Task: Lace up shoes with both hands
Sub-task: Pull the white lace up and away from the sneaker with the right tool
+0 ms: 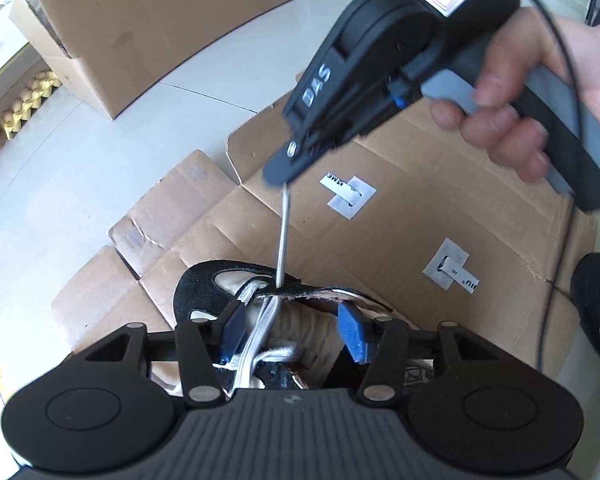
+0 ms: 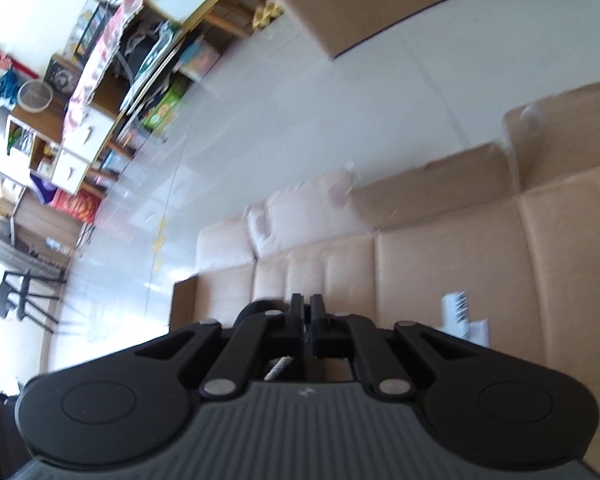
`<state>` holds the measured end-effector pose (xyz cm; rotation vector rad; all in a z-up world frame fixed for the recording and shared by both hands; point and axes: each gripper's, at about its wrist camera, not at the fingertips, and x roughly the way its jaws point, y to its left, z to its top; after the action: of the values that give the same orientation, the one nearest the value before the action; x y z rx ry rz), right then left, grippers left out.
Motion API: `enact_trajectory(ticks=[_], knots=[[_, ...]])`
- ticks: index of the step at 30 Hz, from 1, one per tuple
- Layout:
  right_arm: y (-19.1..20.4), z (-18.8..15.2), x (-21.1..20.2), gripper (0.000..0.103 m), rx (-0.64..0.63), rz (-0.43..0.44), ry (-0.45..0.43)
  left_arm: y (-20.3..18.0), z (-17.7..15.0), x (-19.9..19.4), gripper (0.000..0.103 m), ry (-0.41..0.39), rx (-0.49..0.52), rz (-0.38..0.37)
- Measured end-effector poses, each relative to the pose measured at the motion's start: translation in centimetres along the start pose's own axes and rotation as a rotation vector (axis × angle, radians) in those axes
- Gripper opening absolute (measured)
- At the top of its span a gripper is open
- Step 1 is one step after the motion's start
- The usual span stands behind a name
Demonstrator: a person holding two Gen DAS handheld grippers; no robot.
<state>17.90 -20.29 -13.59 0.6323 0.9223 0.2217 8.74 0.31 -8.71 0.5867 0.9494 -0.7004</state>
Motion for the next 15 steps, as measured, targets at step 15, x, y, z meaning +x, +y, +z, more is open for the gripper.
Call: enact_trajectory(ticks=[15], knots=[[3.8,4.0,-4.0,0.002,-0.462,-0.247,-0.051,-2.6,-1.5,1.2,0.053,0.053,-0.027,-0.152]])
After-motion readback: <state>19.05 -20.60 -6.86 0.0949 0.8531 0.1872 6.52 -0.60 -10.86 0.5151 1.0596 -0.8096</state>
